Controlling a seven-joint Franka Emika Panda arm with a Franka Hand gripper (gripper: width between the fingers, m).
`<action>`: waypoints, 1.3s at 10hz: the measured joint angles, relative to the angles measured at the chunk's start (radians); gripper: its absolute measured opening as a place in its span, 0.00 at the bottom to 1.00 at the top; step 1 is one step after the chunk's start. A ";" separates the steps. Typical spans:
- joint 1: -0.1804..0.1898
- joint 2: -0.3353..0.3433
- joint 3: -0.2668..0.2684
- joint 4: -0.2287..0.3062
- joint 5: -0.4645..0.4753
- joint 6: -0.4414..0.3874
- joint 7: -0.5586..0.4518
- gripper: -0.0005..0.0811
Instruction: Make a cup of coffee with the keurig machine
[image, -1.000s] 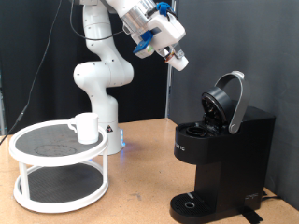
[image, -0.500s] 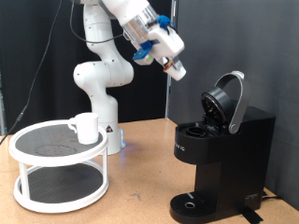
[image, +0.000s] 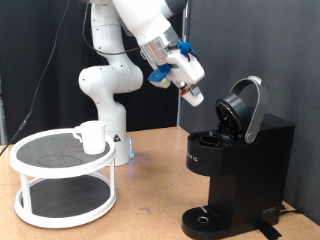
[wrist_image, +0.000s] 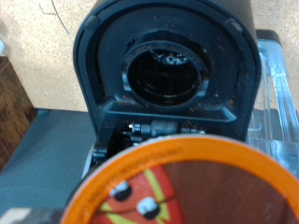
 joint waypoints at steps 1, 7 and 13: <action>0.000 0.010 0.007 -0.005 0.000 0.018 0.000 0.50; 0.001 0.083 0.046 -0.015 0.000 0.108 -0.001 0.50; 0.004 0.136 0.080 -0.021 0.014 0.155 -0.019 0.50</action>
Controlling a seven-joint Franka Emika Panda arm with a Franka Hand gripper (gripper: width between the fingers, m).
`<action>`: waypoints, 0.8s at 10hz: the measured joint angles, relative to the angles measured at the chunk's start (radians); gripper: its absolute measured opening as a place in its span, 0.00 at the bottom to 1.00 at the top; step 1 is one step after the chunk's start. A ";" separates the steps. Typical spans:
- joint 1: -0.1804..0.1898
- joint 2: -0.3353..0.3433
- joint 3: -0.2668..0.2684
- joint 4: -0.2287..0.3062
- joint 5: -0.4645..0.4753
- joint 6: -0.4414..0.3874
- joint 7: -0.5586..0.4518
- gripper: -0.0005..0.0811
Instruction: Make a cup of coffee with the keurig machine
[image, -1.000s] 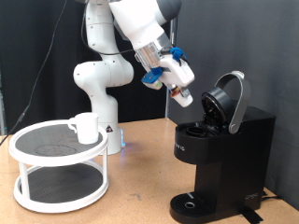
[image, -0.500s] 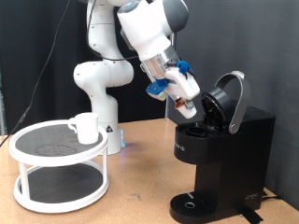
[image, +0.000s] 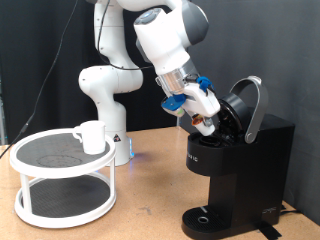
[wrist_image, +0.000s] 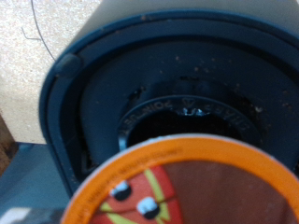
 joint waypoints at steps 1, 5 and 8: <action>0.000 0.005 0.004 -0.001 0.001 0.000 -0.001 0.50; 0.000 0.008 0.015 -0.017 0.001 0.001 -0.001 0.50; 0.000 0.009 0.019 -0.033 0.006 0.029 -0.001 0.50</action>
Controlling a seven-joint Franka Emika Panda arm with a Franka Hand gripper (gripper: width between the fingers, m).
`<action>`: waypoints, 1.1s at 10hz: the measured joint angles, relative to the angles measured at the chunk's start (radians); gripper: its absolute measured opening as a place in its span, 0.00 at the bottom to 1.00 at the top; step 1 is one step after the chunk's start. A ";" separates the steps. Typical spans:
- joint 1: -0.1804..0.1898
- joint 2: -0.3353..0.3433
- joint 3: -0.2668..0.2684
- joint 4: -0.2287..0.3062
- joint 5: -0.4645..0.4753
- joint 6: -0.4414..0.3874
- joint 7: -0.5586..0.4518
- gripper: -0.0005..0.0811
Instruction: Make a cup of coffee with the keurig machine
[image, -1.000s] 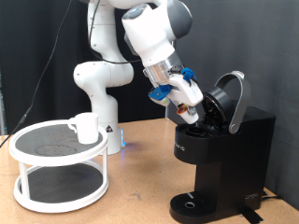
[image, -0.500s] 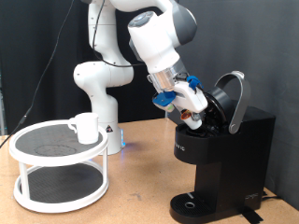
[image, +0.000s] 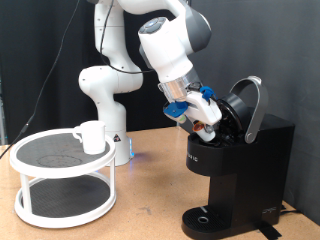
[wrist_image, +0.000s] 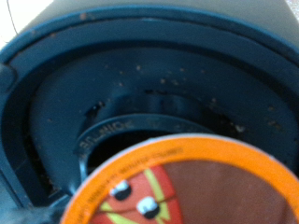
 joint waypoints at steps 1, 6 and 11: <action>0.000 0.000 0.001 -0.002 0.003 0.005 0.000 0.50; 0.000 0.004 0.002 -0.004 0.004 0.007 0.000 0.59; 0.000 -0.001 0.001 -0.008 0.036 -0.022 -0.045 0.89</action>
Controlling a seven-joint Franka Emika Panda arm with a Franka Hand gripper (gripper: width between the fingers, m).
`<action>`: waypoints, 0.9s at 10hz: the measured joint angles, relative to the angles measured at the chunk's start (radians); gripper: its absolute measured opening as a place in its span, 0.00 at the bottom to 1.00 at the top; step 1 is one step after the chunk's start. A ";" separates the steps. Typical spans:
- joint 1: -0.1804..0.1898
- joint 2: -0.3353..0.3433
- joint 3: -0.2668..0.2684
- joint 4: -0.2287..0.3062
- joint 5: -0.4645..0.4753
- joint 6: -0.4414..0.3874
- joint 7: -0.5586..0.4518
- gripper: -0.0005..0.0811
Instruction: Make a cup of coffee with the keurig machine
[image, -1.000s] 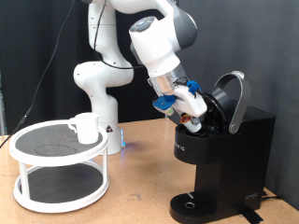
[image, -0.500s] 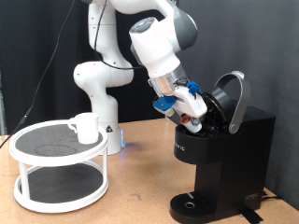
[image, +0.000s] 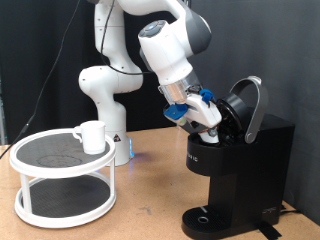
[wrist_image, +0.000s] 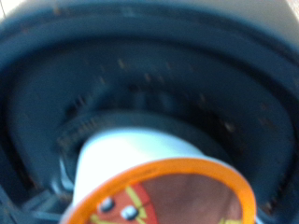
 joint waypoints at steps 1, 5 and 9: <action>0.000 -0.014 -0.006 0.001 0.027 -0.041 -0.045 0.90; -0.002 -0.099 -0.013 -0.013 0.025 -0.133 -0.058 0.91; -0.004 -0.101 -0.002 -0.049 -0.032 -0.078 0.010 0.91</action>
